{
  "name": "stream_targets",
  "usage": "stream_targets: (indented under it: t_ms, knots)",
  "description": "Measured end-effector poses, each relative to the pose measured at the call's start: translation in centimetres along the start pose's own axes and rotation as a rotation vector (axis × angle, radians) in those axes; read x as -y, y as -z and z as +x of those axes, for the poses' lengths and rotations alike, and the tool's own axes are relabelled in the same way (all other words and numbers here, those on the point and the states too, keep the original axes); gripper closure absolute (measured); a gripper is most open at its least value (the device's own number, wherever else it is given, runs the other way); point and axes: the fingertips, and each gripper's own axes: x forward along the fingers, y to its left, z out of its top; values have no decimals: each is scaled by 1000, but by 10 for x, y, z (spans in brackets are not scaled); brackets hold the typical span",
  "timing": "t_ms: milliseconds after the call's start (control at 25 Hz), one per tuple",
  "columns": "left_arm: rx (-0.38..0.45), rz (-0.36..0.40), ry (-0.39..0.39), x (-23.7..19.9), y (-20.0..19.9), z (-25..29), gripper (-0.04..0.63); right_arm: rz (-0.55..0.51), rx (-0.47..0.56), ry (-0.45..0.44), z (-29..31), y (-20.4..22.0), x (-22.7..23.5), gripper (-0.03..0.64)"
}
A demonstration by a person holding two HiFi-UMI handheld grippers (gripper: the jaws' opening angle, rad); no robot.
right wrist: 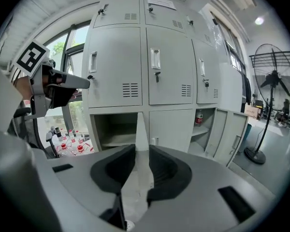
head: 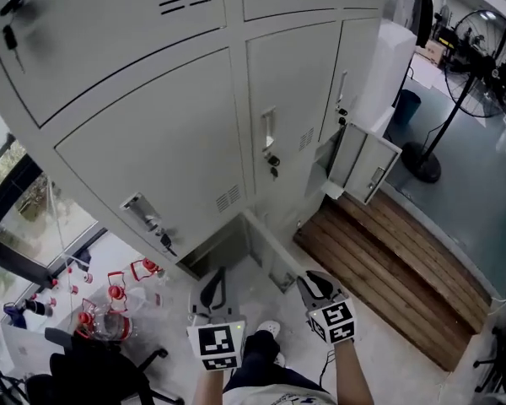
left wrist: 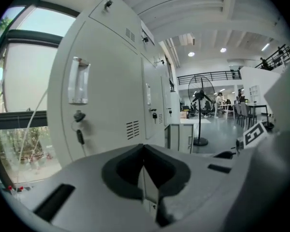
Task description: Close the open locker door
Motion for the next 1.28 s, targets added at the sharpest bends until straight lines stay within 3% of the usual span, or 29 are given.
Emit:
stream_targets:
  t_ms: [240,560,920,1280]
  knots:
    - [-4,-19,-130,-31,14,-55,592,-16,14,-75,4,0,-39,517]
    - [-17,-46,-240,-65,27,-110,592,-40,17,-163,11,-5,-93,536]
    - [-20,-71,-332,-109,40,-147,592,-39,20,-219,33,-10,-140,566]
    - [-10,-81,-366,-152,39,-151,592,-64,26,-262,63,-25,-181,566]
